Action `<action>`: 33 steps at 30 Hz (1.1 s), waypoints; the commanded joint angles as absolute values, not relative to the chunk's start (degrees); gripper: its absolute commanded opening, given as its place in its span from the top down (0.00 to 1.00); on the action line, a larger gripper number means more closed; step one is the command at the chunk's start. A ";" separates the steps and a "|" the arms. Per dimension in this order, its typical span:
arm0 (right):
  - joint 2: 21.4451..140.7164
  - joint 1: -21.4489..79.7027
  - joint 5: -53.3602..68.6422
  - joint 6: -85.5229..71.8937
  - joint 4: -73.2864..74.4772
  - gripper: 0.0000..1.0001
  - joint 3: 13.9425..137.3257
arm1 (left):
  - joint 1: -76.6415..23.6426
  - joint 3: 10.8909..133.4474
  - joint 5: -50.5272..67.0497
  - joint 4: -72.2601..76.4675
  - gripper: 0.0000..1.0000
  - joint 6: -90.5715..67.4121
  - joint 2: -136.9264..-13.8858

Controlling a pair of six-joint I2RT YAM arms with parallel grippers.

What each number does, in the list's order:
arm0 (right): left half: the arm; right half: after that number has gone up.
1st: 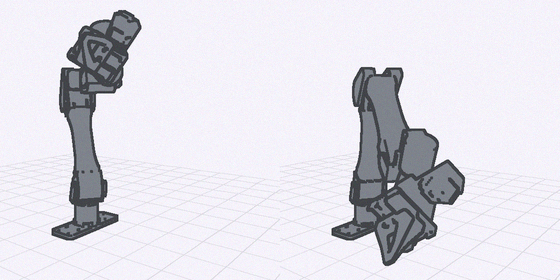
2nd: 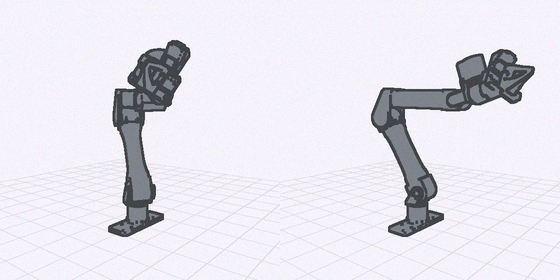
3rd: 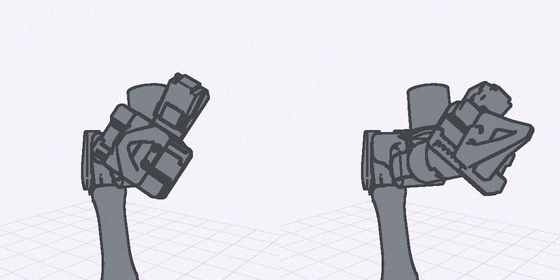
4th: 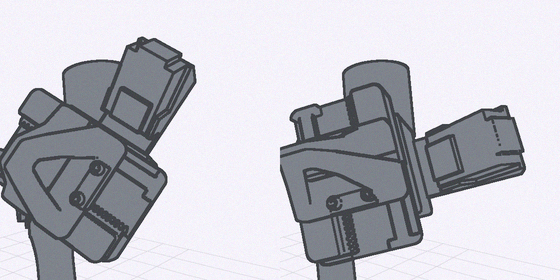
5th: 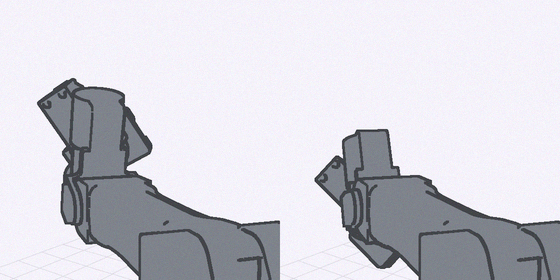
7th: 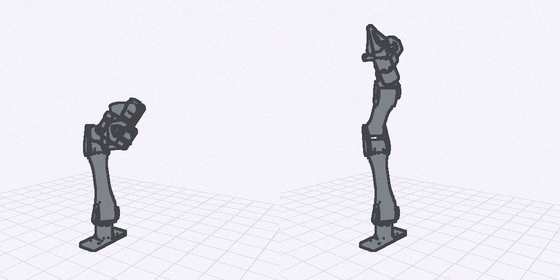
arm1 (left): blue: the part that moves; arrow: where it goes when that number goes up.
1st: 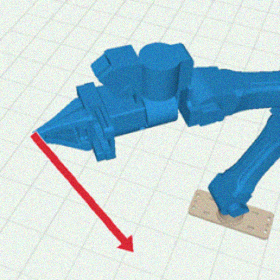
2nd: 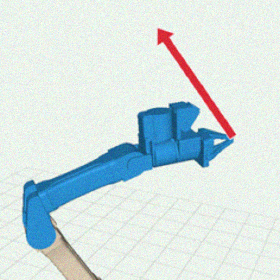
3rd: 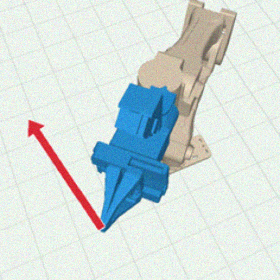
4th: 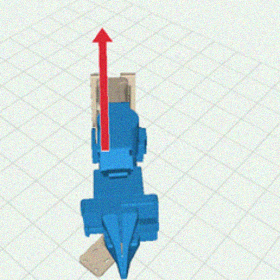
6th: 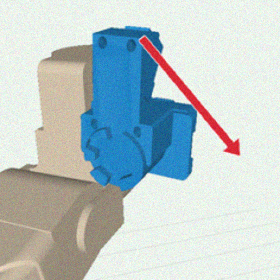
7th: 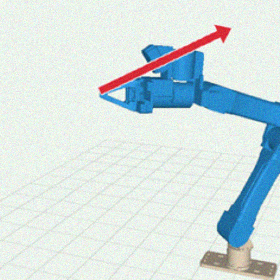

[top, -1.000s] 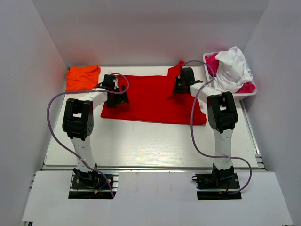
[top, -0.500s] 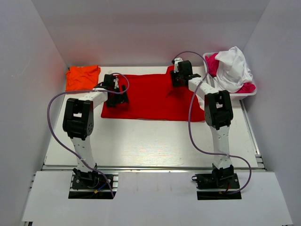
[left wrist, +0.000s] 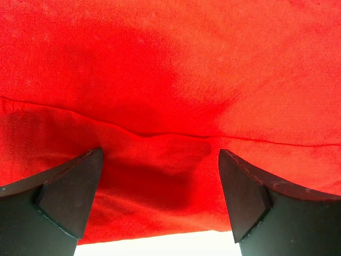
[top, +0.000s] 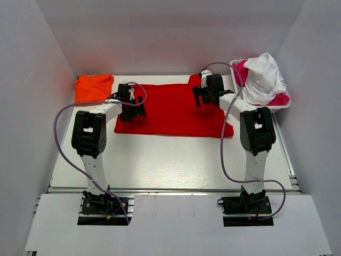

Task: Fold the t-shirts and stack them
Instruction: Fold the flattened tshirt in 1/3 of the way, then grap the side of the flattened tshirt furthest away from the robot with both arms

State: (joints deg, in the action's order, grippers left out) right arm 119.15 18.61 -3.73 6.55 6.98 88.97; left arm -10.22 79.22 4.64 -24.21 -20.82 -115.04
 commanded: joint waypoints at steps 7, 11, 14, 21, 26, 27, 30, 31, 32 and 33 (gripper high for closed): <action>108.90 18.63 -1.76 -7.28 2.90 0.10 76.65 | -10.02 77.52 4.04 -26.98 0.00 -20.30 -114.97; 110.12 18.63 -1.14 -10.71 6.06 0.10 73.66 | -10.02 75.15 4.04 -26.37 0.00 -20.30 -114.35; 109.60 18.54 -0.62 -14.58 5.63 0.10 69.00 | -10.02 71.99 5.35 -24.61 0.00 -21.35 -112.77; 100.30 18.81 -0.62 -21.26 4.92 0.10 53.81 | -10.02 58.91 4.83 -22.94 0.00 -23.12 -105.22; 88.53 19.60 -1.93 -27.15 7.46 0.10 36.32 | -10.02 44.43 5.45 -22.24 0.00 -25.83 -92.48; 86.59 19.86 -1.59 -28.55 8.17 0.10 34.56 | -10.02 42.56 4.93 -22.93 0.00 -26.36 -90.46; 72.57 20.74 3.33 -30.31 10.19 0.10 26.47 | -10.89 36.40 6.23 -25.48 0.00 -28.03 -82.72; 70.77 21.70 5.25 -30.84 11.24 0.10 23.41 | -10.90 32.82 7.98 -24.79 0.00 -28.73 -80.62; 69.36 22.06 5.62 -31.20 12.56 0.10 22.77 | -10.90 31.30 10.61 -24.79 0.00 -29.78 -78.42; 64.73 22.15 5.62 -31.90 13.44 0.10 21.72 | -11.42 30.33 10.63 -25.83 0.00 -30.66 -74.66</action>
State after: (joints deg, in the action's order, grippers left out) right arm 68.86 21.45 3.07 -27.90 1.61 26.13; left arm -10.70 36.07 7.84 -15.86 -27.18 -78.37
